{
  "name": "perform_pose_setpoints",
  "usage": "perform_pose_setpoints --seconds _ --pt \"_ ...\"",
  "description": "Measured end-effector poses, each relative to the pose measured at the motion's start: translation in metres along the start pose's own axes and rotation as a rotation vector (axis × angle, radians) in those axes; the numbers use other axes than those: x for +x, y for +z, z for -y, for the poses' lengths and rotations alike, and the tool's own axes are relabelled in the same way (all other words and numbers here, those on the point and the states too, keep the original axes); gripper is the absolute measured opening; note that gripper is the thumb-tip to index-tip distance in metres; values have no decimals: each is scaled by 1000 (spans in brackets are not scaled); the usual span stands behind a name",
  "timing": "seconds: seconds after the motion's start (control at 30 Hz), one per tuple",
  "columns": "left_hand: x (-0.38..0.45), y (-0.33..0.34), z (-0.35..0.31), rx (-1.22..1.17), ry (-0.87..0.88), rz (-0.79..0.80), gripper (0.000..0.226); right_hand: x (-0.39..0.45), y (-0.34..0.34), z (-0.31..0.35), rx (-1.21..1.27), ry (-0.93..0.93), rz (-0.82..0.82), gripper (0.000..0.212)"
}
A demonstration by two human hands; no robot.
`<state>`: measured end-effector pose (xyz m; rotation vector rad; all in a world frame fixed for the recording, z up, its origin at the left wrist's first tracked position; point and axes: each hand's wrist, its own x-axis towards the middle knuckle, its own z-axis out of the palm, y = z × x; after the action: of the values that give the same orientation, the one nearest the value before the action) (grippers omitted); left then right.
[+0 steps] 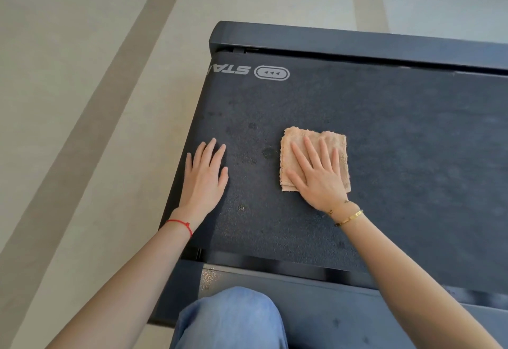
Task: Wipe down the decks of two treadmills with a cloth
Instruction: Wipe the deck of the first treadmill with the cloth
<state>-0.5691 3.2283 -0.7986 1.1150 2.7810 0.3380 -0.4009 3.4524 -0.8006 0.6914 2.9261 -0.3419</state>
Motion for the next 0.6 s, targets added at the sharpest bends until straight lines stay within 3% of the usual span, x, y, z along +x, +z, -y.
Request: perform_pose_setpoints --seconds 0.27,0.47,0.6 --pt "24 10 18 -3 -67 -23 56 74 1 38 -3 -22 -31 61" --pt "25 15 20 -5 -83 -64 56 40 12 40 -18 -344 -1 58" --pt "25 16 20 15 -95 -62 57 86 0 27 -45 -238 -24 57"
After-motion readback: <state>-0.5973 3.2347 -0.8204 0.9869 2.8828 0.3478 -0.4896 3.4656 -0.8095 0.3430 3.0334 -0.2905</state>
